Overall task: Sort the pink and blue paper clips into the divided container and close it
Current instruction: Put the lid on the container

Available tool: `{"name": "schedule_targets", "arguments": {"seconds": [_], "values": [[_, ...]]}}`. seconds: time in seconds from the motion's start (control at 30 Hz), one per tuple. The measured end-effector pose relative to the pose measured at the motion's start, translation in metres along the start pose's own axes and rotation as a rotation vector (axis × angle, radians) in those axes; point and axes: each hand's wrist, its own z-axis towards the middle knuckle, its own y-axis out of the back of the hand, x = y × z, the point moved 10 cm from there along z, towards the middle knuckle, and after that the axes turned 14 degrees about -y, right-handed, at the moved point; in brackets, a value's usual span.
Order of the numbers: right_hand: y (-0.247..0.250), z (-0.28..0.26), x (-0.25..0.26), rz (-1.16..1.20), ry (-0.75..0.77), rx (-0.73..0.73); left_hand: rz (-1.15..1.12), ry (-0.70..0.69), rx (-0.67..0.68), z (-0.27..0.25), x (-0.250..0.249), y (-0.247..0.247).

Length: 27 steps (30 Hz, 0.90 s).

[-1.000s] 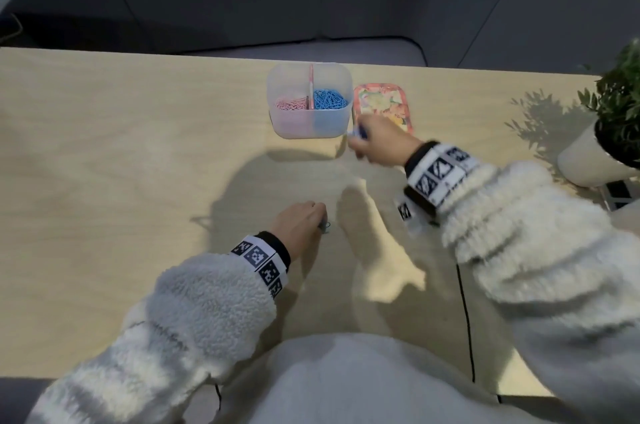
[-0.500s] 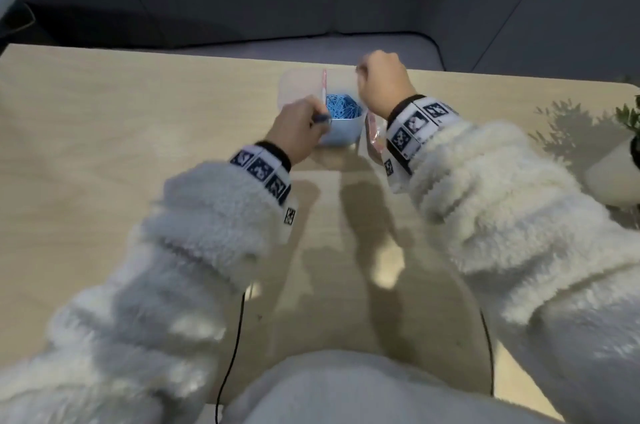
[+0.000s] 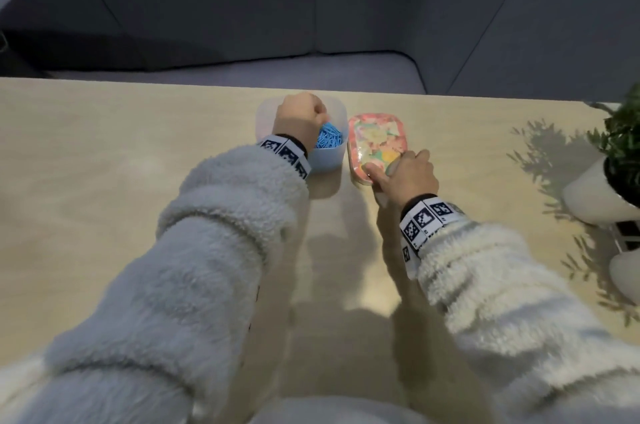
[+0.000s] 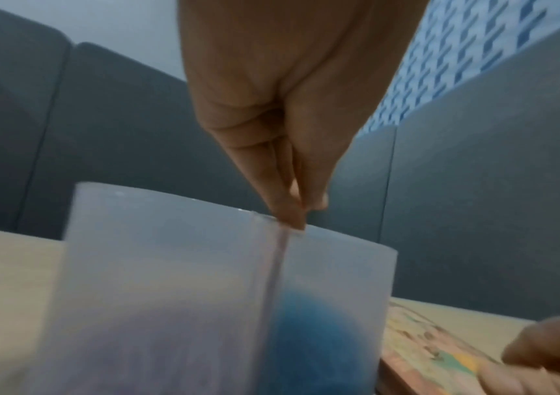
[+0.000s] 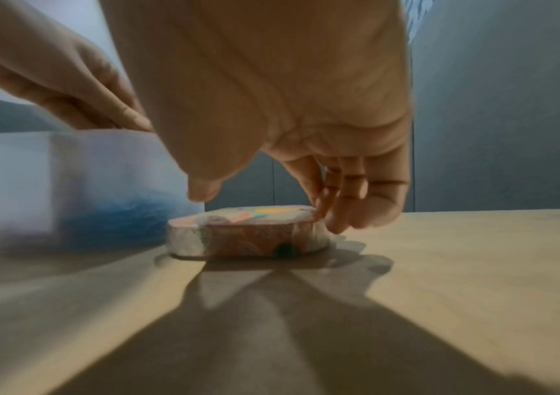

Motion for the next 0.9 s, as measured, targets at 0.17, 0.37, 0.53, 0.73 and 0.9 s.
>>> {"name": "schedule_targets", "arguments": {"seconds": [0.17, 0.37, 0.53, 0.73, 0.9], "values": [[-0.007, 0.005, -0.022, 0.053, -0.112, 0.013, 0.318, 0.099, -0.210, -0.048, 0.045, 0.036], [0.013, -0.005, -0.038, 0.445, -0.163, 0.024, -0.042, 0.271, -0.074, -0.076, 0.079, 0.013], [0.106, -0.045, -0.031, 0.906, 0.129, -0.394, -0.041, 0.219, -0.033, -0.097, 0.071, 0.012], [0.114, -0.083, 0.017, 1.007, 0.320, -0.326, -0.101, 0.169, 0.026, -0.127, 0.063, 0.008], [0.036, -0.067, 0.061, 0.945, 0.117, 0.073, -0.347, 0.223, -0.148, -0.118, 0.064, 0.027]]}}
